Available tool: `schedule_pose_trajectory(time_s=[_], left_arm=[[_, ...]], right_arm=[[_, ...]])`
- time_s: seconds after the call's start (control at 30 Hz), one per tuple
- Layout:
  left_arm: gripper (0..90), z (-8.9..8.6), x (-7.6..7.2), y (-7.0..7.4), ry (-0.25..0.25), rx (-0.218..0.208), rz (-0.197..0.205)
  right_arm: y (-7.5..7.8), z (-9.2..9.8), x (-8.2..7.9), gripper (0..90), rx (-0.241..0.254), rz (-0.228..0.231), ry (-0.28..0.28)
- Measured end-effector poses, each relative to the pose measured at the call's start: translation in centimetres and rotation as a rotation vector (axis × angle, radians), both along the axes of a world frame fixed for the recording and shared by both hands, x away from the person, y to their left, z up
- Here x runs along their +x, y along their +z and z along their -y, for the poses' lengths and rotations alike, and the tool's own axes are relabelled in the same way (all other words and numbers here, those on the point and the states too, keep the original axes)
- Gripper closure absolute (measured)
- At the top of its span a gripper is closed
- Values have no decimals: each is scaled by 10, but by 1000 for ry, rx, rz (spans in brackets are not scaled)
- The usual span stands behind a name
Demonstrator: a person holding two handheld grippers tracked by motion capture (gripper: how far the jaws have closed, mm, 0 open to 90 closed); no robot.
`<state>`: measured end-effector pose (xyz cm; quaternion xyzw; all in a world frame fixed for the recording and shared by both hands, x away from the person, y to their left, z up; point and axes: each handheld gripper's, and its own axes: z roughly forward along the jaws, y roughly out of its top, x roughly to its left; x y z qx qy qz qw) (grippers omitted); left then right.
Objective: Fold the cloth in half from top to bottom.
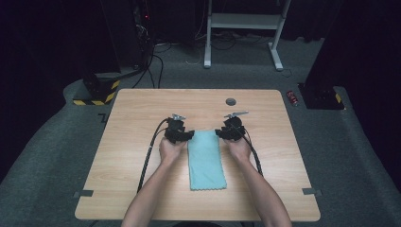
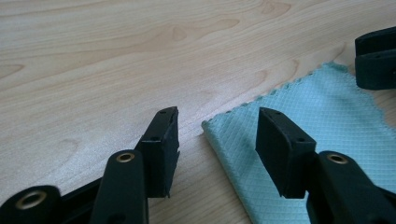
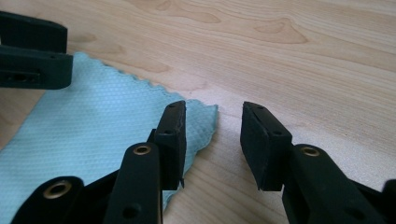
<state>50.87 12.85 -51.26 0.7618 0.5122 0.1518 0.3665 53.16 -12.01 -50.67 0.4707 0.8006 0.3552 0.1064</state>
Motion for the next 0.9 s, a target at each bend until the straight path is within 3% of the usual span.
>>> schedule_pose_trajectory(time_s=[0.2, 0.53, 0.7, 0.8, 0.9], left_arm=[[534, 3, 1, -4, 1, 9, -6], [682, 5, -1, -4, -29, 48, 11], [775, 6, -1, -4, -41, 51, 8], [830, 5, 0, -4, -52, 43, 2], [871, 3, 0, -4, -65, 29, -6]], right_arm=[[-5, -5, 3, 613, 9, -7, -16], [-8, -16, 2, 683, -66, 49, 22], [-6, -22, 2, 764, -93, 45, 44], [-2, -30, 4, 830, -153, 28, 80], [-3, -30, 3, 867, -142, 33, 91]])
